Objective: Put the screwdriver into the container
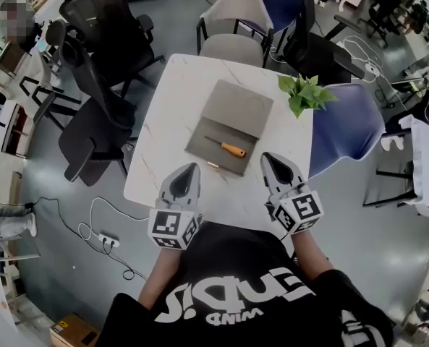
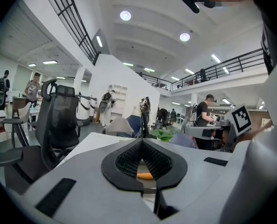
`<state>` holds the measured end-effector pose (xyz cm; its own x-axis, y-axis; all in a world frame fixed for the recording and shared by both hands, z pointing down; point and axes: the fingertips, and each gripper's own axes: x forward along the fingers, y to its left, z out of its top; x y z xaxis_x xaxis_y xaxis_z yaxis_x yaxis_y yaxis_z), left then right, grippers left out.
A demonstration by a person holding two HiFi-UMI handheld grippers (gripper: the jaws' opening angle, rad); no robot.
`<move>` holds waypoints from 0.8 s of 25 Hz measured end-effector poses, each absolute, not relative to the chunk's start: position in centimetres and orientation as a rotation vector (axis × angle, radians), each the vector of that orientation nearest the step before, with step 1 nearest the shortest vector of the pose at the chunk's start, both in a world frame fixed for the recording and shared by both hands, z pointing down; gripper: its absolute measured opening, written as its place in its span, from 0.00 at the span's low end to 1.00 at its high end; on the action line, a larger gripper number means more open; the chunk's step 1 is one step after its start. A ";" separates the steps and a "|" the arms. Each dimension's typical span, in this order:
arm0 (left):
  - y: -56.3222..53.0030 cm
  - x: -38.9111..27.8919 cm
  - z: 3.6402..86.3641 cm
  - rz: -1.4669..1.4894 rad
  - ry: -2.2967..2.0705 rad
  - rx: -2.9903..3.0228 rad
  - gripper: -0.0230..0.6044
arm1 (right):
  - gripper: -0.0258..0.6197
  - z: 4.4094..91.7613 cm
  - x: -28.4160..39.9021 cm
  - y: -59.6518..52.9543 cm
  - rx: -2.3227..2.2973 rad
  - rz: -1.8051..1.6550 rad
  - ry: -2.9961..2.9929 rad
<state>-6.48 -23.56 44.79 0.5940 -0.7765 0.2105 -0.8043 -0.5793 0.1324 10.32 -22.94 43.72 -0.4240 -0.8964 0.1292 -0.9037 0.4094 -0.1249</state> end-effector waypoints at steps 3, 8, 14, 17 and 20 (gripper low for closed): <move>-23.7 -6.2 44.7 0.185 -1.306 2.619 0.06 | 0.06 45.0 10.8 -22.2 1.696 0.265 -2.573; -23.0 -6.1 44.9 0.185 -1.298 2.622 0.06 | 0.06 46.2 10.8 -21.0 1.712 0.278 -2.545; -22.4 -6.2 45.2 0.192 -1.299 2.619 0.06 | 0.06 45.9 10.2 -20.6 1.700 0.271 -2.557; -22.2 -6.4 45.3 0.195 -1.303 2.614 0.06 | 0.06 45.9 9.8 -20.5 1.689 0.275 -2.564; -22.2 -6.6 45.3 0.196 -1.310 2.610 0.06 | 0.06 46.3 9.4 -20.5 1.667 0.287 -2.564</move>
